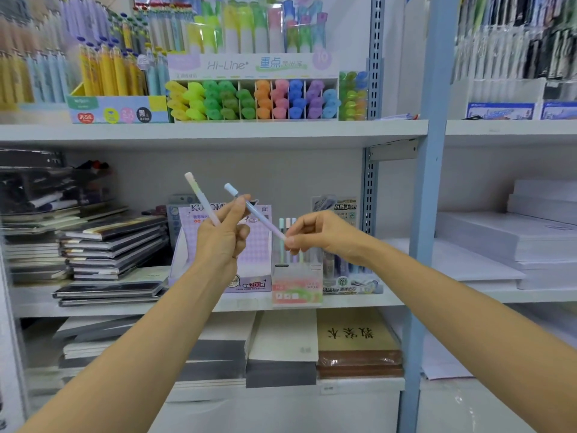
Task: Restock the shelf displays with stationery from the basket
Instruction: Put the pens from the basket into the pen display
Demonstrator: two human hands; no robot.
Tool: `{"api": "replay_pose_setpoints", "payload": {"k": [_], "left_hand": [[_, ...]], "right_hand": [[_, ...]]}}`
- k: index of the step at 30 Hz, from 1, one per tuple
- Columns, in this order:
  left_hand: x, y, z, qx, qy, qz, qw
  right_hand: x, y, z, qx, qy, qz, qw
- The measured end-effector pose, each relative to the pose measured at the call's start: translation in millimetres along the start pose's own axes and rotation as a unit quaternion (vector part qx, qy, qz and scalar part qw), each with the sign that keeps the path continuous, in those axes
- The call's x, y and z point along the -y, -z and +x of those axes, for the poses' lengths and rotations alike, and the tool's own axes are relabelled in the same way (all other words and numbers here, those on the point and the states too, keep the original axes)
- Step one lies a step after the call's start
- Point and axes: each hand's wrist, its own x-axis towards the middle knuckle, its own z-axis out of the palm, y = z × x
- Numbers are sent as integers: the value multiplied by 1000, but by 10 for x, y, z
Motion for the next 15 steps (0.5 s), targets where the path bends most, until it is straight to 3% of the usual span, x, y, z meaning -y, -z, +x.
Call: {"api": "replay_pose_setpoints", "payload": {"k": [2, 6, 10, 12, 15], "left_hand": [[10, -2, -8, 3, -19, 56, 998], [58, -41, -29, 53, -47, 148, 986], [84, -115, -27, 104, -48, 183, 976], [79, -130, 2, 102, -40, 192, 975], [62, -132, 52, 72, -1, 185, 980]], "right_hand": [[49, -38, 17, -16, 8, -33, 999], [233, -101, 117, -132, 62, 6, 989], [364, -162, 217, -112, 82, 39, 990], [390, -160, 248, -130, 91, 36, 987], [362, -95, 293, -228, 114, 42, 966]]}}
